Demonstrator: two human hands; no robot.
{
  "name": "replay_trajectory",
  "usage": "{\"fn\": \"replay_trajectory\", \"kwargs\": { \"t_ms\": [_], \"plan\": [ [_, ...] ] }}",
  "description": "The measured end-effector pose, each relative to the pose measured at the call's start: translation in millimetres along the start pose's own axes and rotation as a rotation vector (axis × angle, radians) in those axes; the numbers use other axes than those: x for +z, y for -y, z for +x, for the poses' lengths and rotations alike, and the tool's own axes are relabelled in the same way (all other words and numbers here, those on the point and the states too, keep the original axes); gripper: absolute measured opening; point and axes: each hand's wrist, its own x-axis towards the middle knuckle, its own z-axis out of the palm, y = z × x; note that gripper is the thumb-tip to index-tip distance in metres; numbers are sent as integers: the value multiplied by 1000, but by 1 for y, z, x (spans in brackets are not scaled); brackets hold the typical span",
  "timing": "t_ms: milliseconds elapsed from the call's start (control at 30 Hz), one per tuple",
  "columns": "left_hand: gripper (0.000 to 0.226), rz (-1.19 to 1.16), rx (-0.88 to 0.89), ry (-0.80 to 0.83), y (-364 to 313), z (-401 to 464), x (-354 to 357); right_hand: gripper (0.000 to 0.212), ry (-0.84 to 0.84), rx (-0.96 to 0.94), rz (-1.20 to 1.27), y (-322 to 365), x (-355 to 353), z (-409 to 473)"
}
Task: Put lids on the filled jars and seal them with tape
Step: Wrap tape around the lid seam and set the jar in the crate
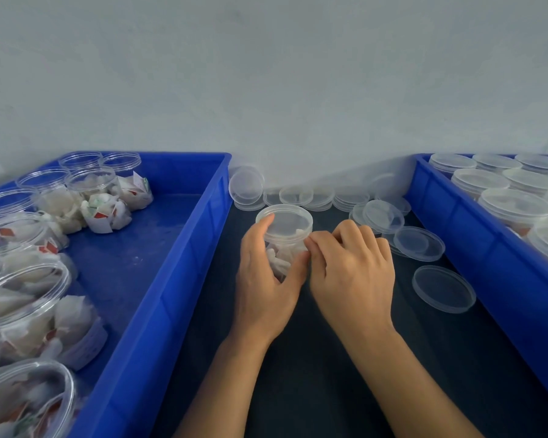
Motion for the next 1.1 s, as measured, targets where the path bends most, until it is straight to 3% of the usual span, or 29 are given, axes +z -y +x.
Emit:
{"fn": "replay_trajectory", "kwargs": {
  "t_ms": [400, 700, 1100],
  "plan": [
    [44, 56, 6, -70, 3, 3, 4, 23, -35, -10, -18, 2, 2, 1],
    [39, 108, 96, -139, 3, 5, 1, 20, 86, 64, 56, 3, -1, 1],
    [40, 29, 125, -133, 4, 5, -1, 28, 85, 39, 27, 2, -7, 4]
  ]
}}
